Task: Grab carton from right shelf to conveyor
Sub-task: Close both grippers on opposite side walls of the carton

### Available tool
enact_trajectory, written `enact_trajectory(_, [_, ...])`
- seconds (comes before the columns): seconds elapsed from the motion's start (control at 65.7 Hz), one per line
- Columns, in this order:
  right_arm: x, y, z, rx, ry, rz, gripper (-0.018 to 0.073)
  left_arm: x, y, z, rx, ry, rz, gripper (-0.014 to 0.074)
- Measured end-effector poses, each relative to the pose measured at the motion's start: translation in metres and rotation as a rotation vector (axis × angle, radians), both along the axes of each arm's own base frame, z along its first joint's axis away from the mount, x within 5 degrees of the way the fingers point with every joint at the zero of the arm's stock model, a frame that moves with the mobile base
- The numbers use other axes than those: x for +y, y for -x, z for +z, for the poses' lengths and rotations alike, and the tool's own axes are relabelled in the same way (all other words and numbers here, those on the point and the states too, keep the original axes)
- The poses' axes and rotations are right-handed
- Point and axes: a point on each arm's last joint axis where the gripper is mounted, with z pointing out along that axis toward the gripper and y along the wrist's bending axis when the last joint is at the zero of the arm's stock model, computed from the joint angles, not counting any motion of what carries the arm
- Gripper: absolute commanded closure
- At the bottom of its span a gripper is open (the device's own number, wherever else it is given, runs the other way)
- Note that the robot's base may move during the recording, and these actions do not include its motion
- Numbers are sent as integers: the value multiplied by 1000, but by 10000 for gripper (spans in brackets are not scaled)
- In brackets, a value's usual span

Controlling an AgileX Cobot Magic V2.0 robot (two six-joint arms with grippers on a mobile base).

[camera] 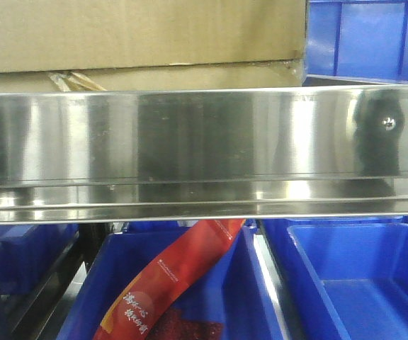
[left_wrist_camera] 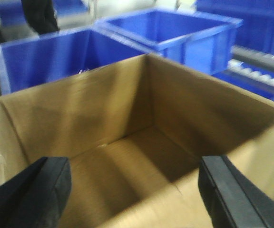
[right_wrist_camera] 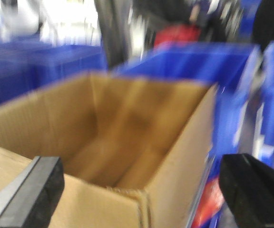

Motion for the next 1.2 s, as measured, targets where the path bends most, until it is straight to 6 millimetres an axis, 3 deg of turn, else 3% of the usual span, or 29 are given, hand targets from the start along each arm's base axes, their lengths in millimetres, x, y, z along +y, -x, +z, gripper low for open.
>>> enact_trajectory(0.213, [27, -52, 24, 140, 115, 31, 0, 1, -39, 20, 122, -22, 189, 141])
enact_trajectory(0.319, [27, -70, 35, 180, 171, -42, 0, -1, -56, 22, 161, -20, 241, 141])
enact_trajectory(0.487, [31, -93, 35, 241, 225, -111, 0, 5, -78, 15, 250, 42, 302, 141])
enact_trajectory(0.715, [44, -127, 5, 337, 250, -157, 0, 27, -111, -10, 338, 63, 388, 141])
enact_trajectory(1.202, [63, -166, -41, 433, 256, -182, 0, 23, -146, -46, 423, -1, 416, 141])
